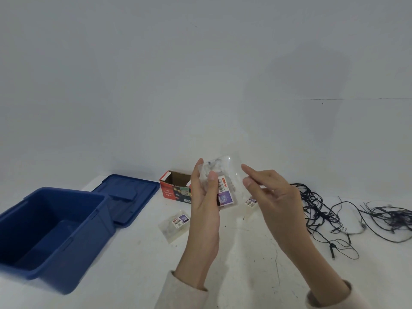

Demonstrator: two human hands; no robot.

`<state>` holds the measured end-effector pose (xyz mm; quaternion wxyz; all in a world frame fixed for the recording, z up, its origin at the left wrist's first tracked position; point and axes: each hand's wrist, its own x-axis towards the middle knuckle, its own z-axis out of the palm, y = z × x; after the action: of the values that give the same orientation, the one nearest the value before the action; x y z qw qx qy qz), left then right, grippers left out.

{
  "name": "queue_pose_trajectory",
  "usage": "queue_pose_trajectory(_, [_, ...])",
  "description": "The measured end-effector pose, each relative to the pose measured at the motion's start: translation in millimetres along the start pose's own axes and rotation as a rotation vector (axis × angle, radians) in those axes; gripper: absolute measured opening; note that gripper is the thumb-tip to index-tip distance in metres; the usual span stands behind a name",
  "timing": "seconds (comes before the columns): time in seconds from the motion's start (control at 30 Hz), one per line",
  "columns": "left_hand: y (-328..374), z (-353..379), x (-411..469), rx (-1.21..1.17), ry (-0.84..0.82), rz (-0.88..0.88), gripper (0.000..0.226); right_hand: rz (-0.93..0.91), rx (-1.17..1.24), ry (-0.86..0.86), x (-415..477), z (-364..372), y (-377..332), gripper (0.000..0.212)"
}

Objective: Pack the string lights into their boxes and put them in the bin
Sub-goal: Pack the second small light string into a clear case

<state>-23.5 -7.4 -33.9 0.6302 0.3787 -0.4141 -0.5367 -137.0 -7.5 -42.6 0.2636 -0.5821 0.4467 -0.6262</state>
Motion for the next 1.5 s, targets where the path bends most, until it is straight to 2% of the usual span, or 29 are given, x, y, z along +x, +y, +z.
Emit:
queue_pose_trajectory(0.13, [1, 5, -4, 0.024, -0.021, 0.033, 0.052, -0.107, -0.104, 0.043, -3, 3, 3, 0.031])
queue_pose_trajectory(0.3, [3, 10, -6, -0.010, -0.012, 0.047, 0.042, -0.226, -0.186, 0.026, -7, 6, 0, 0.031])
queue_pose_trajectory(0.5, [0, 12, -9, -0.095, 0.024, 0.005, 0.038, -0.225, -0.356, -0.152, -12, -4, -2, 0.059])
queue_pose_trajectory(0.6, [-1, 10, -7, -0.210, 0.038, -0.047, 0.041, -0.268, -0.572, -0.255, -9, -8, -1, 0.078])
queue_pose_trajectory(0.67, [-2, 7, -6, -0.203, 0.020, -0.053, 0.042, -0.290, -0.647, -0.258, -7, -9, 3, 0.081])
queue_pose_trajectory(0.73, [-7, 0, -5, -0.073, -0.013, -0.026, 0.042, -0.256, -0.591, -0.277, -3, -13, 5, 0.076])
queue_pose_trajectory(0.8, [-11, -14, -4, 0.224, -0.053, 0.143, 0.056, -0.206, -0.514, -0.350, 1, -20, 7, 0.079])
queue_pose_trajectory(0.9, [-10, -37, 5, 0.736, -0.281, 0.364, 0.080, -0.158, -0.508, -0.471, 7, -27, 11, 0.077])
queue_pose_trajectory(0.97, [-10, -48, 12, 0.990, -0.396, 0.427, 0.080, -0.142, -0.503, -0.548, 10, -26, 13, 0.071])
queue_pose_trajectory(1.0, [-10, -51, 15, 1.069, -0.402, 0.440, 0.078, -0.151, -0.505, -0.580, 11, -24, 14, 0.069])
queue_pose_trajectory(1.23, [-30, -82, 21, 1.356, -0.291, 0.464, 0.065, -0.153, -0.560, -0.727, 10, 8, 35, 0.060])
queue_pose_trajectory(1.37, [-36, -105, 19, 1.440, -0.290, 0.309, 0.071, -0.079, -0.557, -0.840, 5, 36, 48, 0.069])
queue_pose_trajectory(1.5, [-36, -145, 36, 1.392, -0.135, 0.112, 0.080, 0.032, -0.623, -0.943, 5, 60, 54, 0.093])
